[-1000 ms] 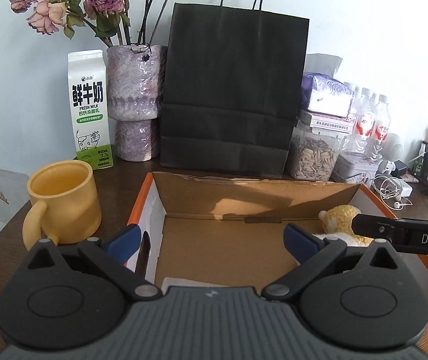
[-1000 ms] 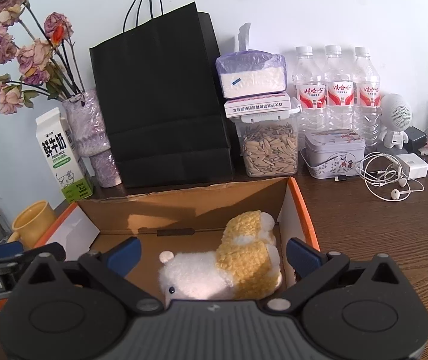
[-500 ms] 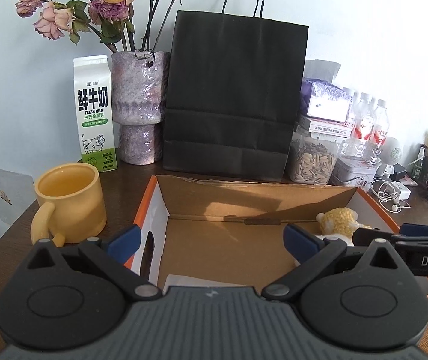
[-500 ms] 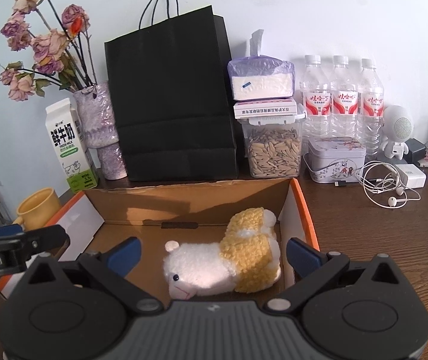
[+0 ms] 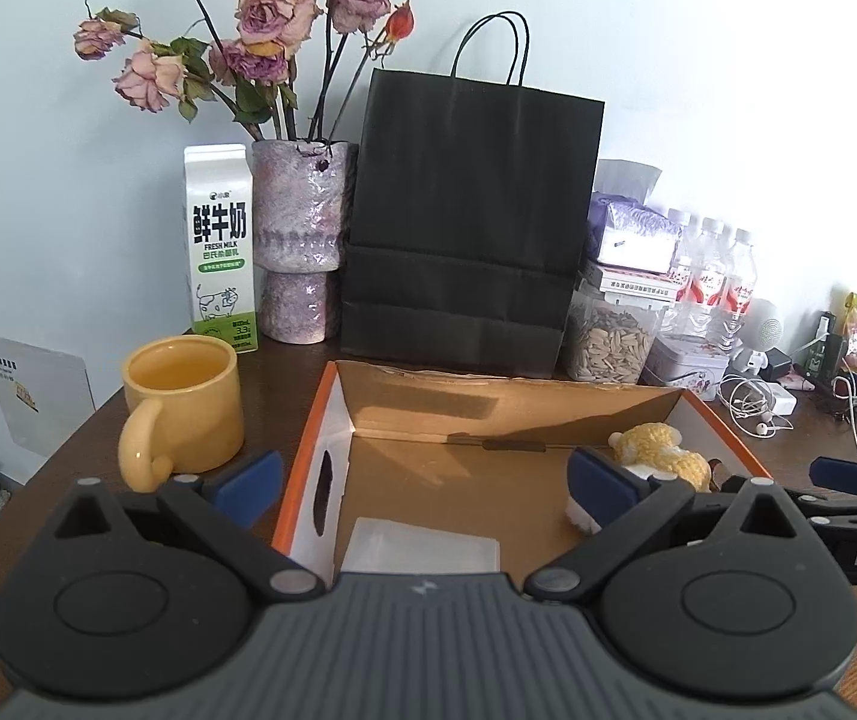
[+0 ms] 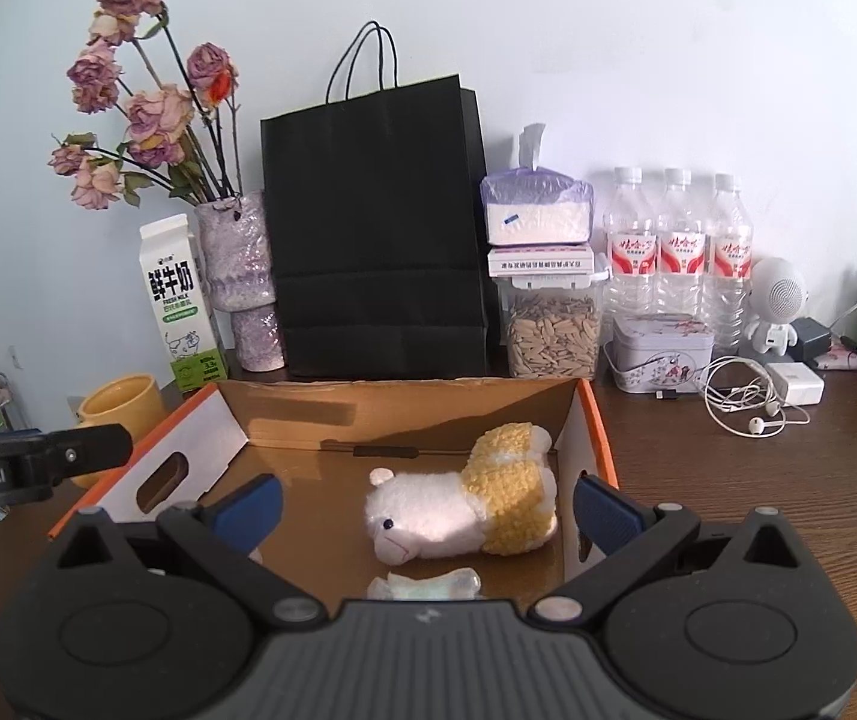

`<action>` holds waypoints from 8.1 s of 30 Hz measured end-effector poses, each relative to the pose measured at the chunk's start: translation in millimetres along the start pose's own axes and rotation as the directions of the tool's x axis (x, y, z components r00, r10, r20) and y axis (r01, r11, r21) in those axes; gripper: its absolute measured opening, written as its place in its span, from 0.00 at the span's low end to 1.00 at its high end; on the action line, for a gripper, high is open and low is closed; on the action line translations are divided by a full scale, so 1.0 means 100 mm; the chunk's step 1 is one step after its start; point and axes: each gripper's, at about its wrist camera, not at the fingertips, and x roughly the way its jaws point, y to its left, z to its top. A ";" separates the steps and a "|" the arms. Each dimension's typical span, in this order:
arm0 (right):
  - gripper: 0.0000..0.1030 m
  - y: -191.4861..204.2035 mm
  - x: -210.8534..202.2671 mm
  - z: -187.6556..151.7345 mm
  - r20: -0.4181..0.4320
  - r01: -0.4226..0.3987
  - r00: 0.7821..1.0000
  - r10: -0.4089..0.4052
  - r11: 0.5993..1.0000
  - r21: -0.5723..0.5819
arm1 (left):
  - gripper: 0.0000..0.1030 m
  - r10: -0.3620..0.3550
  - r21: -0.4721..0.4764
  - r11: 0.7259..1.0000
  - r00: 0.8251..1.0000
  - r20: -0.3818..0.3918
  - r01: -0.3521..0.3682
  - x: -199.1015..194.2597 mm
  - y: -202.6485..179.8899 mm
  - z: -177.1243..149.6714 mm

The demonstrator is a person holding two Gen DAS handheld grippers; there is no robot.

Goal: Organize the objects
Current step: 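Lower the plastic box and plush toy into the red box and release both, then move both tools back toward the remaining items on the table, then grasp the large white bottle cap with the left tool while the right tool grasps the black pouch, then carry the cap and black pouch over the red box, then open both tools to drop the cap and pouch into the red box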

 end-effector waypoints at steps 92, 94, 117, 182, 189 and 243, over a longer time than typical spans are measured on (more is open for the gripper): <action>1.00 0.83 -1.13 -1.15 -0.181 -0.175 0.974 0.139 0.964 -0.202 | 0.40 -0.044 0.097 0.993 0.986 -0.162 0.060 -1.13 0.36 -1.34; 1.00 0.92 -1.04 -1.14 -0.200 -0.181 0.970 0.138 0.960 -0.213 | 0.40 -0.042 0.088 0.995 0.987 -0.153 0.056 -1.14 0.42 -1.32; 0.68 1.22 -0.50 -1.13 -0.288 -0.096 0.957 0.020 0.962 -0.254 | 0.40 -0.065 0.029 0.997 0.990 -0.125 0.069 -1.09 0.70 -1.29; 0.63 0.65 0.71 0.11 0.012 -0.122 0.992 0.124 0.987 -0.100 | 0.40 -0.081 0.071 0.994 0.996 0.035 0.079 0.63 0.12 0.18; 0.64 0.61 0.89 0.02 -0.036 -0.115 0.993 0.112 0.988 -0.099 | 0.40 -0.069 0.089 0.994 0.998 0.006 0.068 0.77 0.11 0.13; 1.00 0.74 -0.56 -0.32 0.028 -0.048 0.998 0.054 0.983 -0.178 | 1.00 0.007 0.007 1.000 0.997 0.082 -0.007 -0.73 0.21 -0.32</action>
